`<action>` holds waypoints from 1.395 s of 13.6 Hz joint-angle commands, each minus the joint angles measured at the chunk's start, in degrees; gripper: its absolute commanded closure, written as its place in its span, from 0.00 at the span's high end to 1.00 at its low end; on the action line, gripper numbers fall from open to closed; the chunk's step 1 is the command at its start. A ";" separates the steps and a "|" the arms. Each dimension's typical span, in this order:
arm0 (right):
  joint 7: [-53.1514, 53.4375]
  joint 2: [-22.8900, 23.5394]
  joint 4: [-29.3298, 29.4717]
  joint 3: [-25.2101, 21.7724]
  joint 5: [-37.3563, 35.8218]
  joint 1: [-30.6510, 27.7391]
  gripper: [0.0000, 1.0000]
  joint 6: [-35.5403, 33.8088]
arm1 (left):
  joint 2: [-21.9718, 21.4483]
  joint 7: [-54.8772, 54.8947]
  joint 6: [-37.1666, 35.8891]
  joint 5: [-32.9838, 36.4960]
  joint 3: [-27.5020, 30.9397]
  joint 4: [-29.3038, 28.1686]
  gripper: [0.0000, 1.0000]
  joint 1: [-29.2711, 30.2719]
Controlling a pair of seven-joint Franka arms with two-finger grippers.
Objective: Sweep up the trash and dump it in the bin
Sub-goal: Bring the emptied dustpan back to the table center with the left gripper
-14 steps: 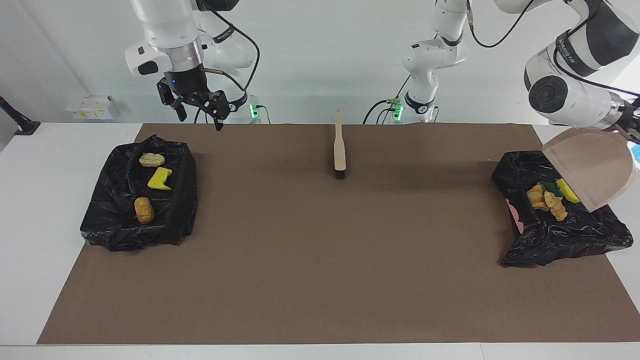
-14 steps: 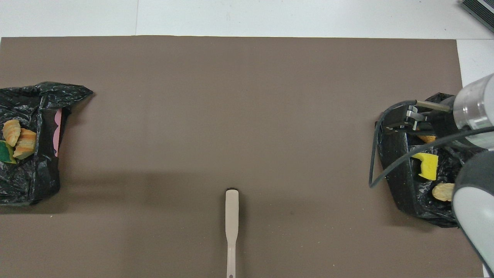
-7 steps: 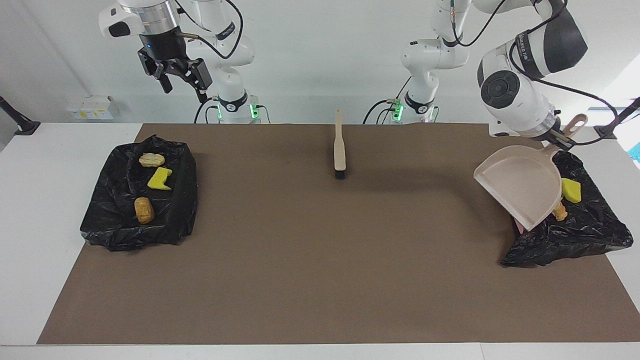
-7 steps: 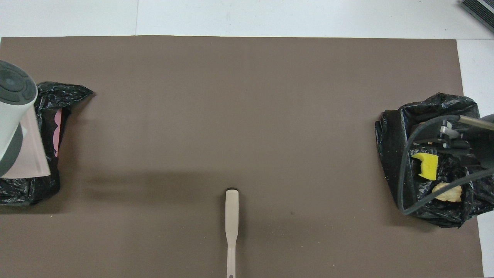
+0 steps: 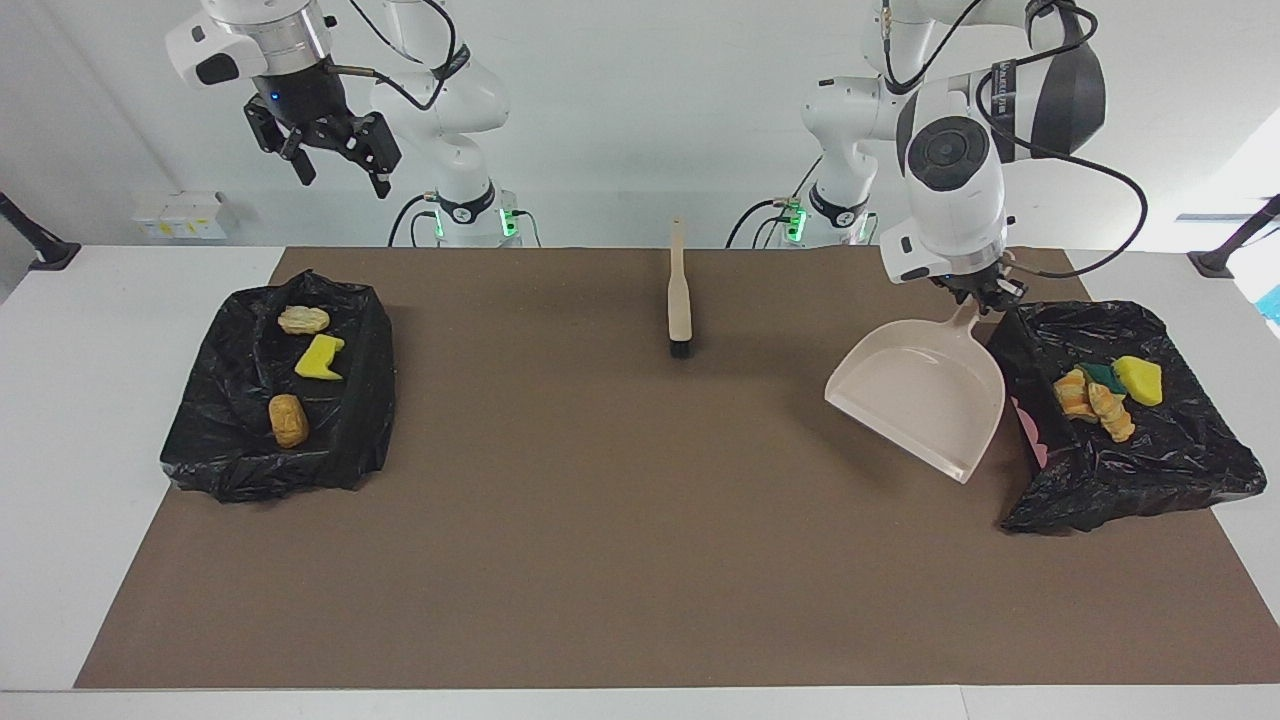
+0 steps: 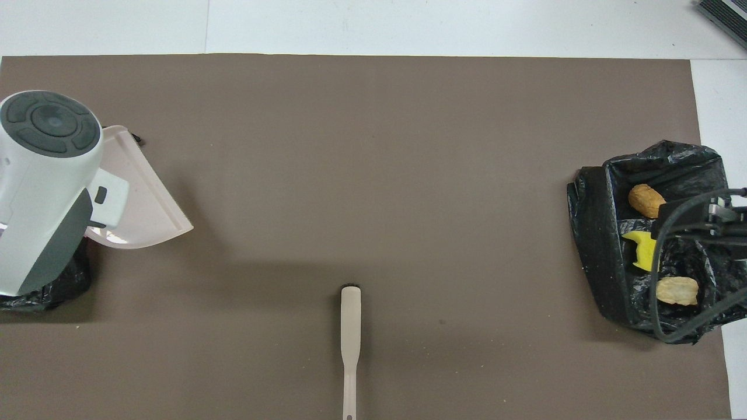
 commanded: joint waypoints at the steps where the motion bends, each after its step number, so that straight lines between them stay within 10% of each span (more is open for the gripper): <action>1: -1.47 1.57 0.92 0.17 -0.77 -0.12 1.00 -0.72 | -2.11 -11.05 1.84 -6.26 0.89 -1.16 0.00 -4.99; 8: -1.38 4.91 5.58 1.05 -0.68 -2.41 1.00 -0.90 | 1.21 -36.82 15.54 -20.51 0.89 -1.25 0.00 -13.26; 19: -0.94 4.21 4.97 1.05 0.02 -1.26 1.00 -0.46 | 13.62 -57.59 34.72 -23.51 0.81 -1.95 0.00 -21.27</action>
